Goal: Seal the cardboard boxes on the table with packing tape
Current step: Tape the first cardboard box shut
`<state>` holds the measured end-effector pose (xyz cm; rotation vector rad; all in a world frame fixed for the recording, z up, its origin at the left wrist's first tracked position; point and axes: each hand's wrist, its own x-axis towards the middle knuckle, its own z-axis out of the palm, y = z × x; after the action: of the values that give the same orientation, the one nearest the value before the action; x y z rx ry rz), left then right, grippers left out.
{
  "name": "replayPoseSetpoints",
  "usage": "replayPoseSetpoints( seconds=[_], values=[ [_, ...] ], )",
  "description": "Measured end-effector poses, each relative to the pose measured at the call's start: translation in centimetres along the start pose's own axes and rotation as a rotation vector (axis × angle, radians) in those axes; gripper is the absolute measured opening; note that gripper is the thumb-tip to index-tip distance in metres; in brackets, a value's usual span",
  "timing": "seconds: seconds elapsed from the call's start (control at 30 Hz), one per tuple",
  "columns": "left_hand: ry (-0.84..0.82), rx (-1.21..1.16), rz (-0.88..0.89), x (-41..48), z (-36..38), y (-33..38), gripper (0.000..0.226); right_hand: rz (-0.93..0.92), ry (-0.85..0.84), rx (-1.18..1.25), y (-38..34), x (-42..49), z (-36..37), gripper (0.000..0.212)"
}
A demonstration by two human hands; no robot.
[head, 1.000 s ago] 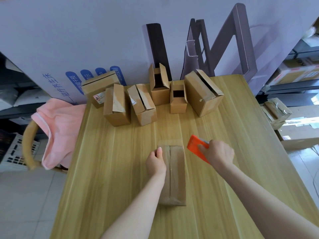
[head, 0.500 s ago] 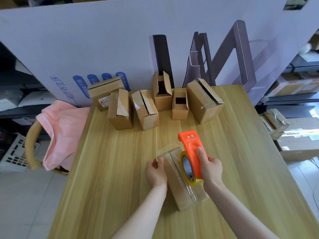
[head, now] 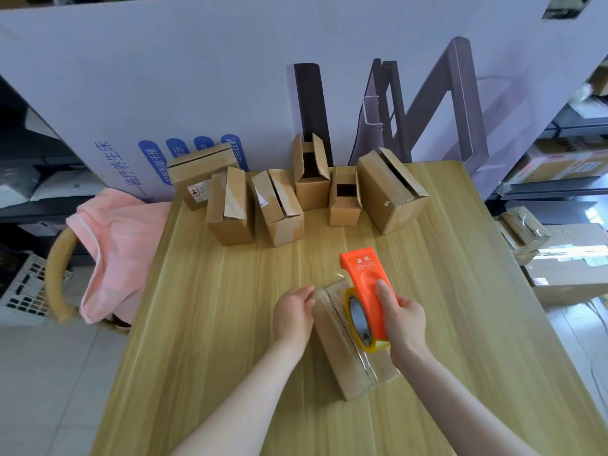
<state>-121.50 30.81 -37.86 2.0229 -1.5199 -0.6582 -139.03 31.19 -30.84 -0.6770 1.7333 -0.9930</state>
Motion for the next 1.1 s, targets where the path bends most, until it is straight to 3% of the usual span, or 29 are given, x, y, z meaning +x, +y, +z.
replayPoseSetpoints(
  seconds=[0.13,0.27,0.37,0.63,0.97,1.1],
  values=[
    [0.108,-0.177,-0.174,0.2,-0.3,0.1,0.046,0.011,-0.007,0.021,-0.2,-0.1,-0.1,0.046],
    [0.191,-0.252,-0.278,-0.4,0.1,-0.1,0.035,0.018,0.001,0.007,-0.1,-0.1,-0.2,0.049],
    [0.137,-0.332,-0.349,-0.5,0.4,0.2,0.022,0.016,0.002,0.014,-0.2,-0.1,-0.2,0.047],
    [-0.125,-0.026,-0.306,2.2,-0.9,1.1,0.024,0.004,-0.003,0.028,-0.6,-0.4,0.0,0.043],
    [-0.245,0.115,-0.228,0.2,-1.7,0.1,0.023,0.015,0.031,-0.049,-0.9,0.5,0.2,0.043],
    [-0.254,0.216,-0.101,0.1,-1.6,0.3,0.041,0.001,0.043,-0.063,-0.9,0.4,0.0,0.042]
  ],
)
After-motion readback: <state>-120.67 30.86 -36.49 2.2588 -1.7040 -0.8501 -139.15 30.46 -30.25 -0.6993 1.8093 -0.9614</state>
